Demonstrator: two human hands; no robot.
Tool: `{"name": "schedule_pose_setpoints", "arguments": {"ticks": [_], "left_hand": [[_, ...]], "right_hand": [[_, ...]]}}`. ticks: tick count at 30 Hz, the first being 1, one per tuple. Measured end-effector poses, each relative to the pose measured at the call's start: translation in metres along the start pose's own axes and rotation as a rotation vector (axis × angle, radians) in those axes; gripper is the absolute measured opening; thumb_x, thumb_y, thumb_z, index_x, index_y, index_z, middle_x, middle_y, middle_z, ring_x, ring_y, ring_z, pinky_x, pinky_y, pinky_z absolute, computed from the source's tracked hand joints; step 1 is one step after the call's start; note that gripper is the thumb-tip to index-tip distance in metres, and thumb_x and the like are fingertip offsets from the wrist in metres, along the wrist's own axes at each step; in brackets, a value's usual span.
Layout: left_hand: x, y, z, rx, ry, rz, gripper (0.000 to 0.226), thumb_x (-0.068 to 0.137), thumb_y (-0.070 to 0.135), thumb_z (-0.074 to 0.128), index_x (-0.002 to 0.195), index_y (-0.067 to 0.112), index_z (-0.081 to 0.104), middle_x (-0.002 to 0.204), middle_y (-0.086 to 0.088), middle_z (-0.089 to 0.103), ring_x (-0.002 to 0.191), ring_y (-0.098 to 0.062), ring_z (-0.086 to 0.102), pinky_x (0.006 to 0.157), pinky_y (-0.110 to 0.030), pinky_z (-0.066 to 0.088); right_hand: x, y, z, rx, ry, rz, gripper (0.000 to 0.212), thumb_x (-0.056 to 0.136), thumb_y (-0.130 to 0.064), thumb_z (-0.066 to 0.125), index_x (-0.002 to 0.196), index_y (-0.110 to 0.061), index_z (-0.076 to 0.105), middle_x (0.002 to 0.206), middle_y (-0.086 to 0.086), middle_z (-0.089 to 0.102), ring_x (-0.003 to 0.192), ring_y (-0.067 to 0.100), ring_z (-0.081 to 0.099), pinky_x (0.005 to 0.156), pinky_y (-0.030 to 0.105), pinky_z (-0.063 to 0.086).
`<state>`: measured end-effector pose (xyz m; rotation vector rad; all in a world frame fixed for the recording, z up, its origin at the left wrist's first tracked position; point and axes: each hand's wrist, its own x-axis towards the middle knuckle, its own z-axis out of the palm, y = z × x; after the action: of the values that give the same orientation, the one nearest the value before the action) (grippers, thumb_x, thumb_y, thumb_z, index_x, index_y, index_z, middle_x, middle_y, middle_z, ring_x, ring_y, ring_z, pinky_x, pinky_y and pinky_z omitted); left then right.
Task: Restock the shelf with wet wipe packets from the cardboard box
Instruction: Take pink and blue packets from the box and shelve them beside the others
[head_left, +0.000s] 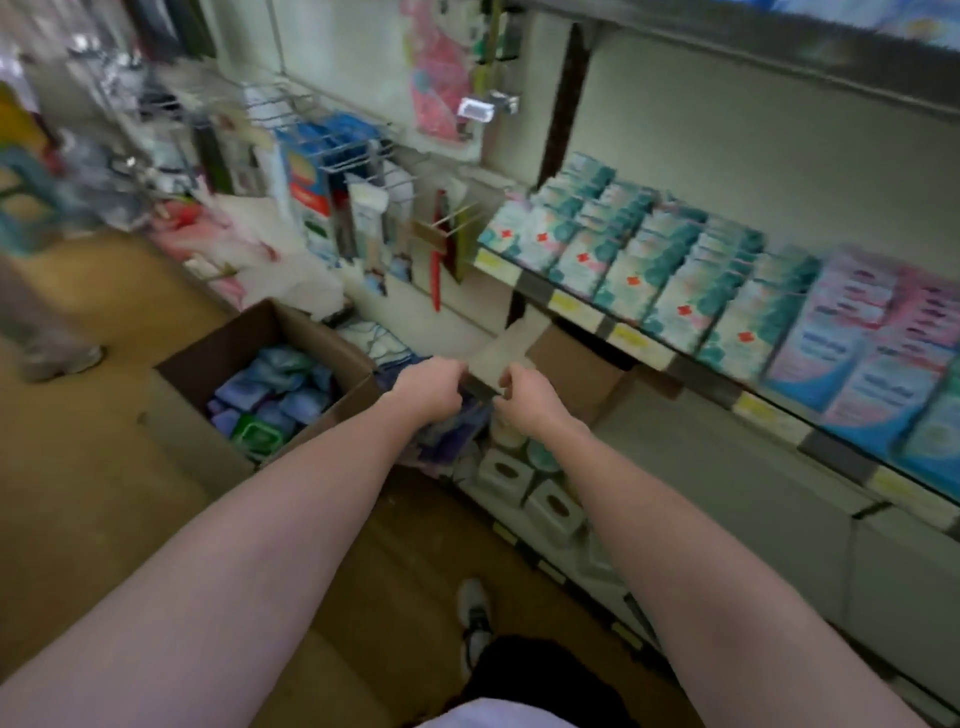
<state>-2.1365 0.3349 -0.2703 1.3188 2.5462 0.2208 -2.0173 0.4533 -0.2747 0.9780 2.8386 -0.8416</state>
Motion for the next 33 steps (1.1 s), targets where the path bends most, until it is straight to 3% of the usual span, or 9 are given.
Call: {"name": "schedule_pose_setpoints", "arguments": {"ticks": [3,7,13,15,19,26,30,33], "left_hand": [[-0.001,-0.055,0.01,-0.029,-0.047,-0.112,0.014,0.089,0.023,0.052,0.103,0.026,0.054,0.104,0.0,0.059,0.089,-0.023,0.055,0.067,-0.035,0.042],[0.006,-0.13,0.019,-0.037,-0.076,-0.253,0.039,0.088,0.018,0.05,0.128,0.019,0.054,0.126,-0.006,0.059,0.113,-0.028,0.057,0.08,-0.037,0.049],[0.017,-0.229,0.023,-0.039,-0.158,-0.444,0.022,0.092,0.025,0.052,0.111,0.014,0.057,0.112,-0.009,0.063,0.105,-0.031,0.059,0.075,-0.037,0.047],[0.02,-0.253,0.02,-0.053,-0.199,-0.525,0.021,0.091,0.02,0.051,0.111,0.016,0.057,0.109,-0.007,0.062,0.103,-0.031,0.059,0.069,-0.034,0.042],[0.029,-0.296,0.024,-0.063,-0.229,-0.609,0.031,0.088,0.019,0.051,0.119,0.018,0.056,0.111,-0.006,0.063,0.099,-0.028,0.06,0.069,-0.035,0.048],[0.051,-0.345,0.029,-0.063,-0.306,-0.639,0.03,0.09,0.016,0.05,0.12,0.017,0.054,0.114,-0.007,0.061,0.103,-0.029,0.058,0.079,-0.041,0.053],[0.075,-0.381,0.035,-0.038,-0.35,-0.56,0.027,0.089,0.016,0.052,0.116,0.014,0.055,0.111,-0.008,0.061,0.1,-0.03,0.058,0.072,-0.039,0.05],[0.101,-0.415,0.036,-0.031,-0.371,-0.461,0.024,0.091,0.016,0.049,0.114,0.013,0.054,0.11,-0.009,0.06,0.101,-0.031,0.058,0.07,-0.039,0.046]], "right_hand": [[0.033,-0.039,0.039,-0.029,-0.09,-0.094,0.017,0.091,-0.022,0.063,0.104,-0.019,0.051,0.107,0.005,0.057,0.096,0.025,0.057,0.076,0.036,0.046],[0.085,-0.085,0.088,-0.058,-0.193,-0.176,0.021,0.091,-0.023,0.065,0.106,-0.016,0.052,0.109,0.005,0.054,0.099,0.024,0.055,0.081,0.037,0.048],[0.16,-0.137,0.154,-0.02,-0.356,-0.194,0.023,0.092,-0.023,0.064,0.109,-0.016,0.052,0.116,0.006,0.054,0.105,0.026,0.056,0.088,0.039,0.05],[0.18,-0.152,0.172,-0.03,-0.423,-0.212,0.02,0.093,-0.024,0.063,0.107,-0.016,0.051,0.115,0.008,0.054,0.102,0.026,0.055,0.088,0.04,0.05],[0.211,-0.172,0.196,-0.037,-0.536,-0.253,0.02,0.097,-0.022,0.058,0.114,-0.015,0.051,0.113,0.007,0.051,0.099,0.027,0.056,0.082,0.037,0.048],[0.251,-0.198,0.234,-0.045,-0.622,-0.198,0.012,0.097,-0.021,0.057,0.104,-0.016,0.049,0.114,0.009,0.054,0.093,0.024,0.052,0.077,0.034,0.043],[0.271,-0.211,0.256,-0.017,-0.634,-0.114,0.024,0.096,-0.021,0.057,0.118,-0.014,0.051,0.117,0.01,0.053,0.102,0.028,0.055,0.079,0.035,0.045],[0.29,-0.221,0.276,0.041,-0.603,-0.016,0.015,0.094,-0.023,0.059,0.103,-0.014,0.051,0.111,0.01,0.053,0.1,0.03,0.055,0.08,0.039,0.046]]}}
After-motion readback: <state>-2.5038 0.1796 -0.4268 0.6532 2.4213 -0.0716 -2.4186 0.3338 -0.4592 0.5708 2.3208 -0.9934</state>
